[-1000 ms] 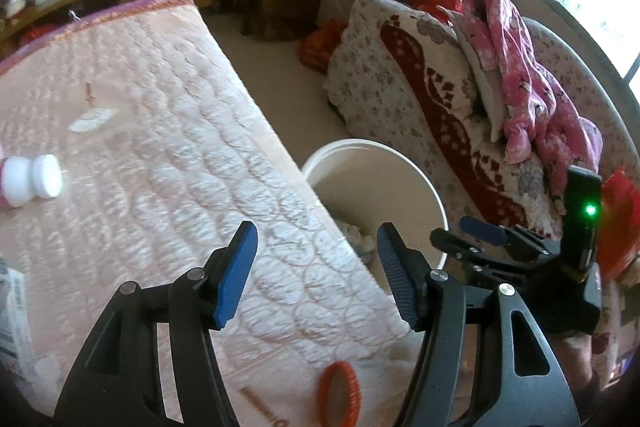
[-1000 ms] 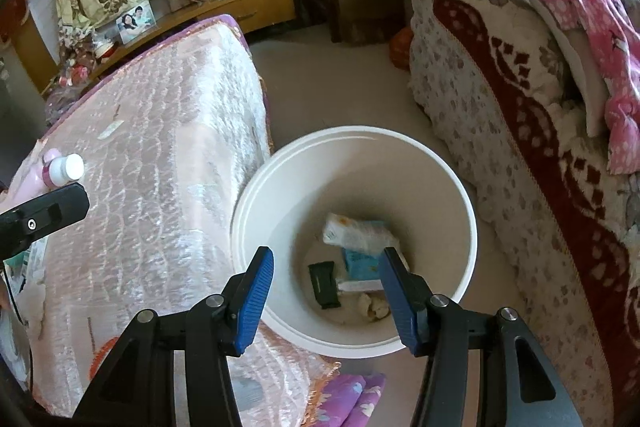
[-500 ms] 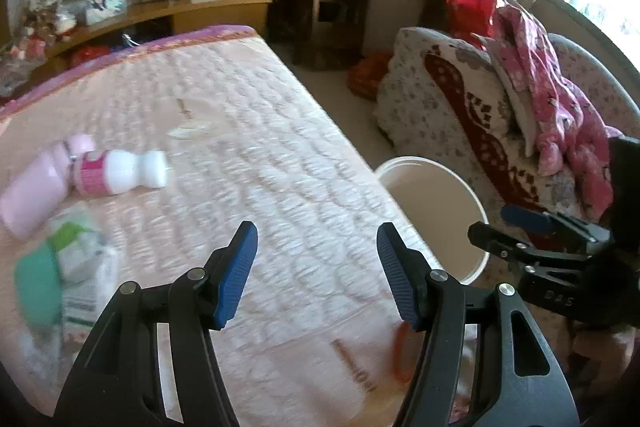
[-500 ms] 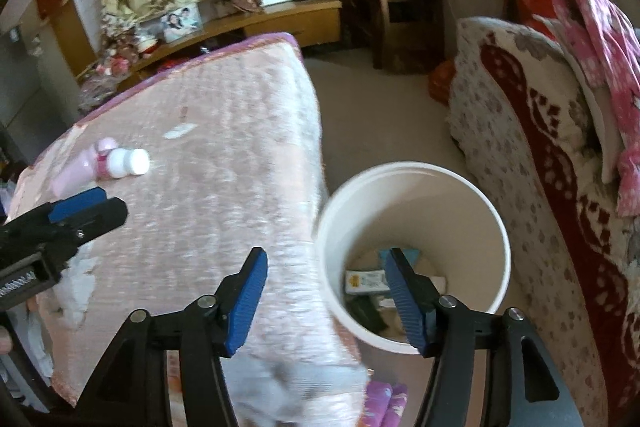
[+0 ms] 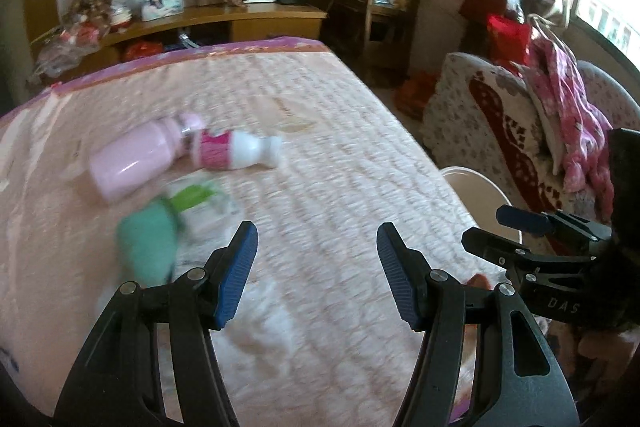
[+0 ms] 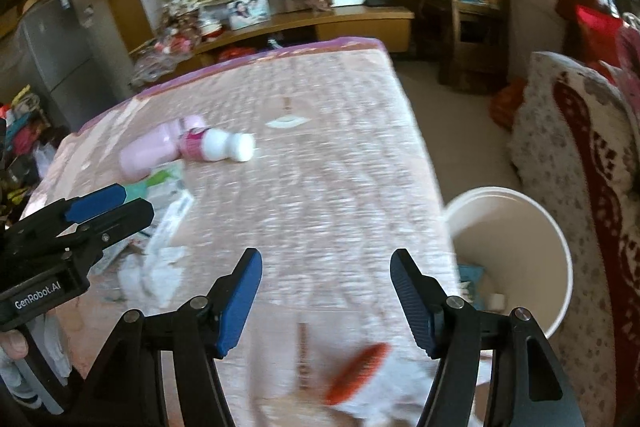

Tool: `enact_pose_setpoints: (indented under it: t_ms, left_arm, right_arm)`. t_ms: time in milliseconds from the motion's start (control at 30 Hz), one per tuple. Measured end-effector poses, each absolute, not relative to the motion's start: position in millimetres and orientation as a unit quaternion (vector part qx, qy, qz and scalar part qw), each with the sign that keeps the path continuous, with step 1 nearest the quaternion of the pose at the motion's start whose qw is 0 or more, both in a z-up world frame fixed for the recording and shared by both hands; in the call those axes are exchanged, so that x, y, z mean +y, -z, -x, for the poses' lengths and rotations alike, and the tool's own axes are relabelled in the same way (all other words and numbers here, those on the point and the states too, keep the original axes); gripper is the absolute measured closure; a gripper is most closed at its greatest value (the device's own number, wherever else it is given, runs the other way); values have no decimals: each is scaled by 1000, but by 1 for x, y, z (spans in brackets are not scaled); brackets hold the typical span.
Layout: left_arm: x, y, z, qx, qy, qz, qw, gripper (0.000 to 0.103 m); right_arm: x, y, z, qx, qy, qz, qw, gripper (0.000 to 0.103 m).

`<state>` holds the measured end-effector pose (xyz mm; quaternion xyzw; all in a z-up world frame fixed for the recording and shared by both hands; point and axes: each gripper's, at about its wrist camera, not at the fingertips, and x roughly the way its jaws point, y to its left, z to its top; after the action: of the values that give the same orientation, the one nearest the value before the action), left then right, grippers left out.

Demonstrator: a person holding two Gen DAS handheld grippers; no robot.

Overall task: Collect trash
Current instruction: 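Move both tools back to the trash pile on the bed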

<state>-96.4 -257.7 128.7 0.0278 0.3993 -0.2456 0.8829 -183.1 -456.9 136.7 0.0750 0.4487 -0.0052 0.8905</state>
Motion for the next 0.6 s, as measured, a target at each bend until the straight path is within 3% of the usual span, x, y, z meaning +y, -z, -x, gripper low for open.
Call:
enact_pose_setpoints:
  t_ms: [600]
  left_arm:
    - [-126,-104,81,438,167,-14,883,42]
  right_arm:
    - [-368,-117,148,477,-65,-54,875,36]
